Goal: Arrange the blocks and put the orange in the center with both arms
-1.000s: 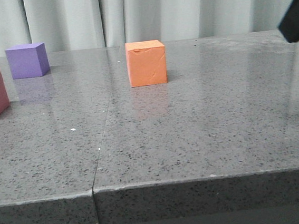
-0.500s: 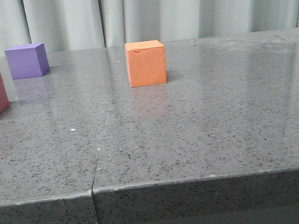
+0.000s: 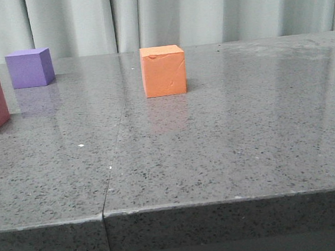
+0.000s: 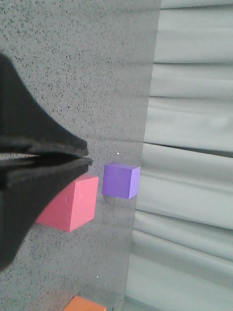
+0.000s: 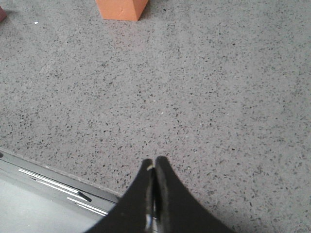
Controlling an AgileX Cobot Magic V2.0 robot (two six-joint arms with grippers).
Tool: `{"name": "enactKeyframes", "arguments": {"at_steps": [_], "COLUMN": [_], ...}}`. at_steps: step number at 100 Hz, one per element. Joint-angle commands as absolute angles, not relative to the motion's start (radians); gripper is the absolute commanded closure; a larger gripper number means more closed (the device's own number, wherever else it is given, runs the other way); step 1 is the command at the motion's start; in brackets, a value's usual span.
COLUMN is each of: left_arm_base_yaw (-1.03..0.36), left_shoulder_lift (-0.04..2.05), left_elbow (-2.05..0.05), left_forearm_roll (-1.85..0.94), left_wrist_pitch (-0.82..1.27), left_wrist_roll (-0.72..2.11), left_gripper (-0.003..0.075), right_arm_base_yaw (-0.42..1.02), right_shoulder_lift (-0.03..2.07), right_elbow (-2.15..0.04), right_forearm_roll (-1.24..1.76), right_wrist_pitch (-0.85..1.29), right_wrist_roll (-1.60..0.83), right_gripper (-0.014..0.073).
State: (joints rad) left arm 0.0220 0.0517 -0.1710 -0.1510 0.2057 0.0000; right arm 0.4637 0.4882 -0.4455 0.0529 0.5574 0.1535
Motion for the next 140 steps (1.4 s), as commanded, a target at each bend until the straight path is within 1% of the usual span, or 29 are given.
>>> {"name": "enactKeyframes", "arguments": {"at_steps": [1, 35, 43, 50, 54, 55, 57, 62, 64, 69, 71, 74, 76, 81, 95, 106, 115, 120, 121, 122, 128, 140], "left_arm_base_yaw": [0.026, 0.026, 0.026, 0.026, 0.026, 0.026, 0.026, 0.026, 0.026, 0.026, 0.026, 0.026, 0.026, 0.026, 0.026, 0.026, 0.026, 0.026, 0.026, 0.026, 0.026, 0.026], "left_shoulder_lift": [0.134, 0.510, 0.593, 0.664, 0.705, 0.711, 0.730, 0.775, 0.793, 0.833, 0.849, 0.873, 0.889, 0.926, 1.020, 1.091, 1.155, 1.189, 1.199, 1.203, 1.243, 1.323], "left_elbow": [-0.272, -0.560, -0.614, -0.657, -0.677, -0.685, -0.695, -0.720, -0.729, -0.754, -0.764, -0.777, -0.788, -0.813, -0.897, -0.991, -1.077, -1.122, -1.134, -1.140, -1.193, -1.291], "left_forearm_roll": [-0.161, -0.131, -0.131, -0.130, -0.130, -0.130, -0.130, -0.130, -0.130, -0.130, -0.130, -0.130, -0.130, -0.130, -0.130, -0.169, -0.280, -0.377, -0.407, -0.422, -0.551, -0.733], "left_wrist_pitch": [0.206, 0.463, 0.467, 0.465, 0.463, 0.464, 0.464, 0.453, 0.453, 0.450, 0.450, 0.450, 0.450, 0.452, 0.459, 0.516, 0.582, 0.625, 0.637, 0.643, 0.691, 0.789], "left_wrist_roll": [0.000, 0.000, 0.000, 0.000, 0.000, 0.000, 0.000, 0.000, 0.000, 0.000, 0.000, 0.000, 0.000, 0.000, 0.012, 0.100, 0.287, 0.443, 0.514, 0.514, 0.716, 0.955], "left_gripper": [0.0741, 0.0738, 0.0713, 0.0634, 0.0563, 0.0536, 0.0507, 0.0379, 0.0346, 0.0222, 0.0194, 0.0132, 0.0102, 0.0057, 0.0050, 0.0050, 0.0050, 0.0050, 0.0050, 0.0050, 0.0050, 0.0050], "right_arm_base_yaw": [0.464, 0.464, 0.464, 0.464, 0.464, 0.464, 0.464, 0.464, 0.464, 0.464, 0.464, 0.464, 0.464, 0.464, 0.464, 0.464, 0.464, 0.464, 0.464, 0.464, 0.464, 0.464], "right_shoulder_lift": [0.487, 0.487, 0.487, 0.487, 0.487, 0.487, 0.487, 0.487, 0.487, 0.487, 0.487, 0.487, 0.487, 0.487, 0.487, 0.487, 0.487, 0.487, 0.487, 0.487, 0.487, 0.487], "right_elbow": [-0.470, -0.470, -0.470, -0.470, -0.470, -0.470, -0.470, -0.470, -0.470, -0.470, -0.470, -0.470, -0.470, -0.470, -0.470, -0.470, -0.470, -0.470, -0.470, -0.470, -0.470, -0.470], "right_forearm_roll": [0.042, 0.042, 0.042, 0.042, 0.042, 0.042, 0.042, 0.042, 0.042, 0.042, 0.042, 0.042, 0.042, 0.042, 0.042, 0.042, 0.042, 0.042, 0.042, 0.042, 0.042, 0.042], "right_wrist_pitch": [0.497, 0.497, 0.497, 0.497, 0.497, 0.497, 0.497, 0.497, 0.497, 0.497, 0.497, 0.497, 0.497, 0.497, 0.497, 0.497, 0.497, 0.497, 0.497, 0.497, 0.497, 0.497], "right_wrist_roll": [0.145, 0.145, 0.145, 0.145, 0.145, 0.145, 0.145, 0.145, 0.145, 0.145, 0.145, 0.145, 0.145, 0.145, 0.145, 0.145, 0.145, 0.145, 0.145, 0.145, 0.145, 0.145], "right_gripper": [0.0662, 0.0662, 0.0662, 0.0662, 0.0662, 0.0662, 0.0662, 0.0662, 0.0662, 0.0662, 0.0662, 0.0662, 0.0662, 0.0662, 0.0662, 0.0662, 0.0662, 0.0662, 0.0662, 0.0662, 0.0662, 0.0662]}}
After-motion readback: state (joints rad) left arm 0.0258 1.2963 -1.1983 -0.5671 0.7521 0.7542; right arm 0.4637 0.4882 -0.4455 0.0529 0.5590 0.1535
